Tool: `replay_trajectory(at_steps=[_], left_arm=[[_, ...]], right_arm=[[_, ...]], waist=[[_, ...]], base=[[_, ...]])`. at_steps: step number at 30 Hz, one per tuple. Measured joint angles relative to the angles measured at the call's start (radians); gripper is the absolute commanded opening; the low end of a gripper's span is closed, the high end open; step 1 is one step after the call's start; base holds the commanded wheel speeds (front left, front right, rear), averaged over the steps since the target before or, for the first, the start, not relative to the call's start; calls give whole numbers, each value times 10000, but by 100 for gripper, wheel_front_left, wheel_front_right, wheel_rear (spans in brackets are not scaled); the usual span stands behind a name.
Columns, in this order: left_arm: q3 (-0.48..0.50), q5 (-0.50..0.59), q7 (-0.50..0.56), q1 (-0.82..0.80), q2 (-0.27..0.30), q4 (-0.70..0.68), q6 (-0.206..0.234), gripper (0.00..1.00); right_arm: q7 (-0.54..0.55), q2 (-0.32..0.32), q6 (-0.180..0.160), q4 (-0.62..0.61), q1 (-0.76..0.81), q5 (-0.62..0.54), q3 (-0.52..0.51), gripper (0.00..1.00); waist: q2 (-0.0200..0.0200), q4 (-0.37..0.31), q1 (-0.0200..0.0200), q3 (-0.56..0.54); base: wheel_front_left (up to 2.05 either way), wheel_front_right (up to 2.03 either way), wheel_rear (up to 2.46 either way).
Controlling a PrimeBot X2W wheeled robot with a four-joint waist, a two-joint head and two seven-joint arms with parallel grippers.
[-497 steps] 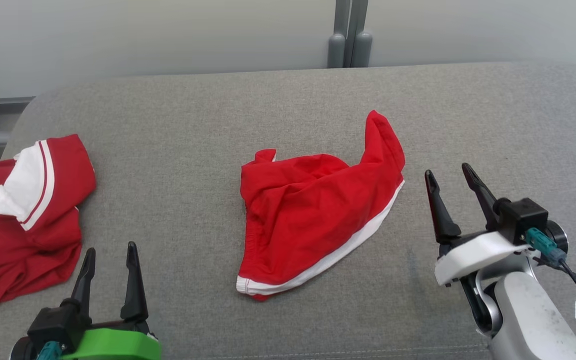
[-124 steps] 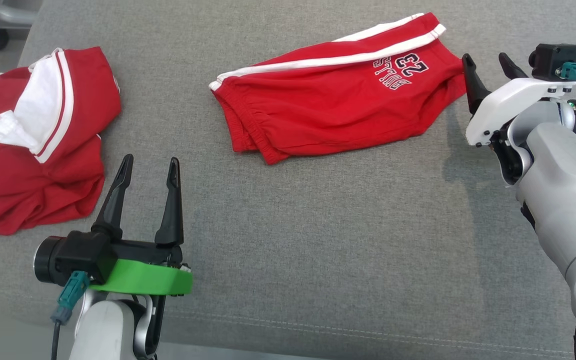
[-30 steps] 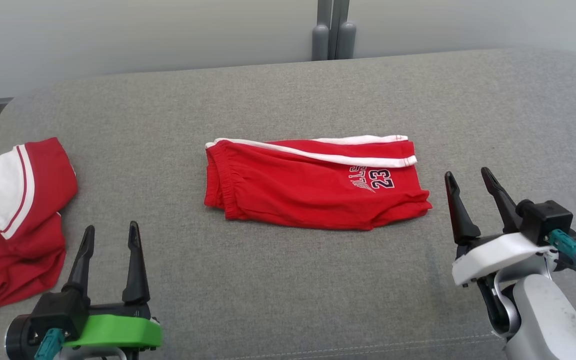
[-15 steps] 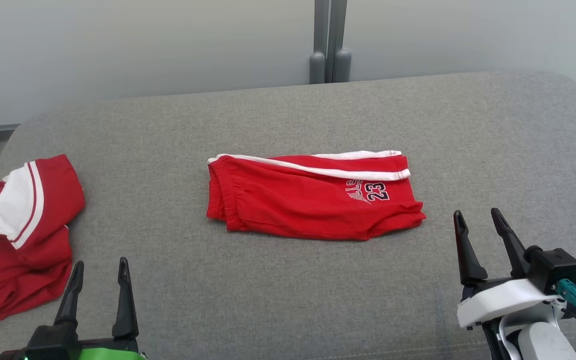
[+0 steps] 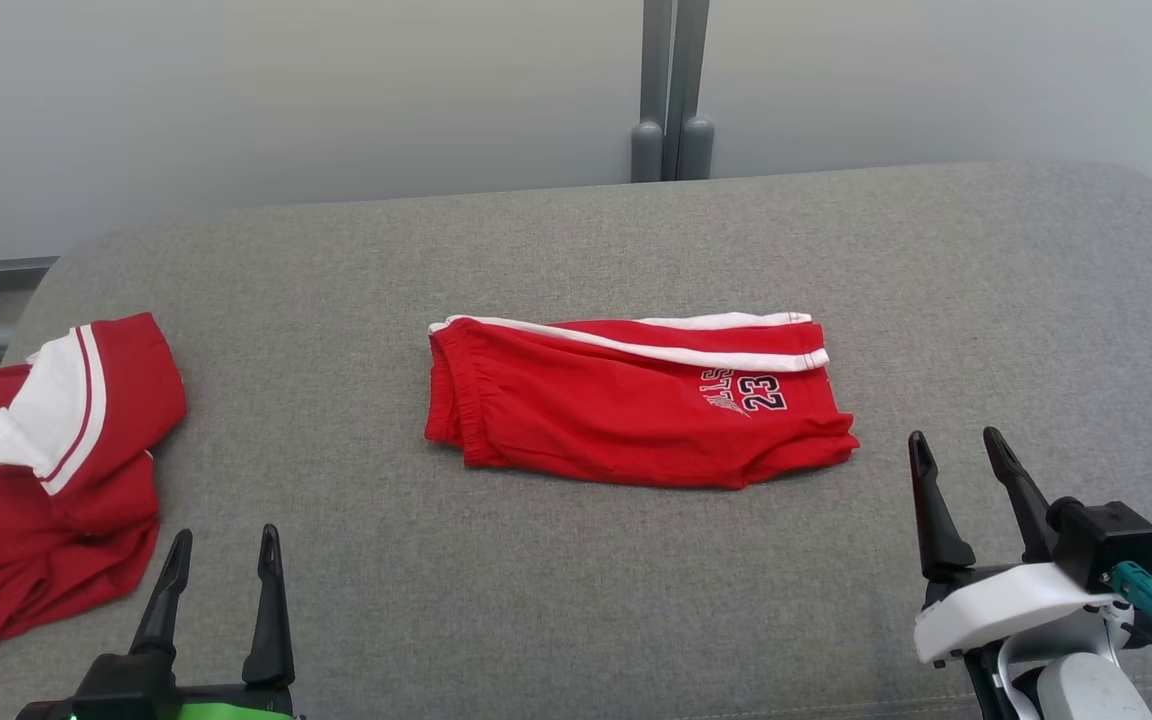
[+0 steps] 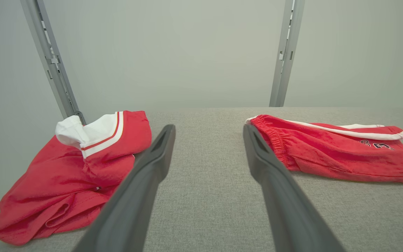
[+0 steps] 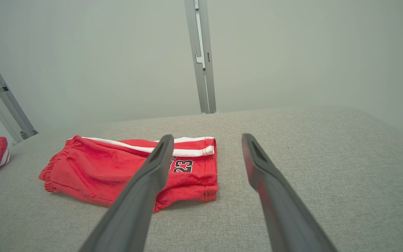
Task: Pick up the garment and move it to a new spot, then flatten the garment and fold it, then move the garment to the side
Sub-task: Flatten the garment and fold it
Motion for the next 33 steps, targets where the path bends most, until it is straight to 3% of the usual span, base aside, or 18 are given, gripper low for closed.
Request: replay_trajectory(at_steps=[25, 33], left_arm=[[-65, 10, 0, -9, 65, 77, -17, 100], [-88, 0, 0, -25, 58, 56, -17, 100]], right_arm=[[173, 84, 0, -52, 53, -107, -100, 100], [899, -71, 0, 395, -400, -36, 2, 100]], waist=[[0, 50, 0, 154], [0, 63, 0, 265]], base=[[0, 0, 0], [0, 0, 0]])
